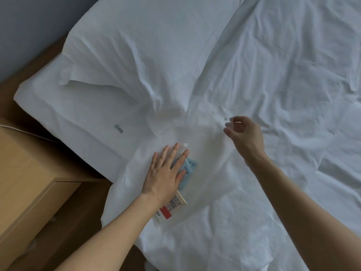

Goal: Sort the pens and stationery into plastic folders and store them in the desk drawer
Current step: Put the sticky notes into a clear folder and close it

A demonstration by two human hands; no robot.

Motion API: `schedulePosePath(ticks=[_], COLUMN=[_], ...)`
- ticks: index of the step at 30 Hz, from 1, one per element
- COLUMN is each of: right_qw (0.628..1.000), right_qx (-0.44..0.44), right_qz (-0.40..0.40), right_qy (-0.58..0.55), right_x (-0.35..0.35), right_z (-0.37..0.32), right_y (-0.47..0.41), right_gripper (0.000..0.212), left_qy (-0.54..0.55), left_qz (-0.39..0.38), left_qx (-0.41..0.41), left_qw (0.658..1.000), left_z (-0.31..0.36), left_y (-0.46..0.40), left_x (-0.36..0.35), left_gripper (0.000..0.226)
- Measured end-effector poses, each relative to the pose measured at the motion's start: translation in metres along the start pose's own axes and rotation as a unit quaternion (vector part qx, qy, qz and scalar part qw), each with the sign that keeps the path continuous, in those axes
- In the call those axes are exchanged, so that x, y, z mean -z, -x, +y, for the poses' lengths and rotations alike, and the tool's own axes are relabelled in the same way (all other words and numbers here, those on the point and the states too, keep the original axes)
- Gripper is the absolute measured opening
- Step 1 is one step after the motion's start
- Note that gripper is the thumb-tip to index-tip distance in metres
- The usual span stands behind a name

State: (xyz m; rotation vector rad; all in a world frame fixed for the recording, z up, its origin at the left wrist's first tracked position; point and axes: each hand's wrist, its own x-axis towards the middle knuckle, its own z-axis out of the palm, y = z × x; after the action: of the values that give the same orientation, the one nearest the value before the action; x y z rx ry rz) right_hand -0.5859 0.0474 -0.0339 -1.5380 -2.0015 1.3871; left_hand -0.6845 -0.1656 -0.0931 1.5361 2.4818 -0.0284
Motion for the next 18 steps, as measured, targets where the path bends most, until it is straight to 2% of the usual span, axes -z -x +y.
schedulePosePath(ticks=[2,5,9,11,14,18], right_qw=[1.0,0.998,0.975,0.956,0.938,0.924], right_qx=[0.007,0.053,0.174,0.221,0.25,0.262], right_qz=[-0.007,-0.025,-0.084,-0.112,-0.131,-0.139], right_qy=[-0.022,-0.009,0.111,0.157,0.199,0.24], right_x=[-0.004,-0.009,-0.021,-0.029,-0.042,-0.058], right_z=[-0.005,-0.011,-0.008,-0.002,0.007,0.013], right_y=[-0.002,0.005,0.032,0.042,0.05,0.053], right_gripper=[0.022,0.029,0.042,0.037,0.027,0.029], left_qy=[0.009,0.015,0.023,0.027,0.025,0.059], left_qz=[-0.002,0.0,-0.009,-0.017,-0.022,-0.023], left_qx=[0.002,-0.002,-0.003,-0.016,-0.001,-0.006], left_qw=[1.0,1.0,1.0,0.999,0.999,0.998], left_z=[-0.001,-0.001,0.0,-0.001,-0.001,0.0], left_y=[0.0,0.0,0.0,0.0,-0.001,0.002], left_x=[-0.001,-0.006,-0.005,-0.006,-0.004,-0.005], left_gripper=[0.055,0.055,0.056,0.058,0.057,0.058])
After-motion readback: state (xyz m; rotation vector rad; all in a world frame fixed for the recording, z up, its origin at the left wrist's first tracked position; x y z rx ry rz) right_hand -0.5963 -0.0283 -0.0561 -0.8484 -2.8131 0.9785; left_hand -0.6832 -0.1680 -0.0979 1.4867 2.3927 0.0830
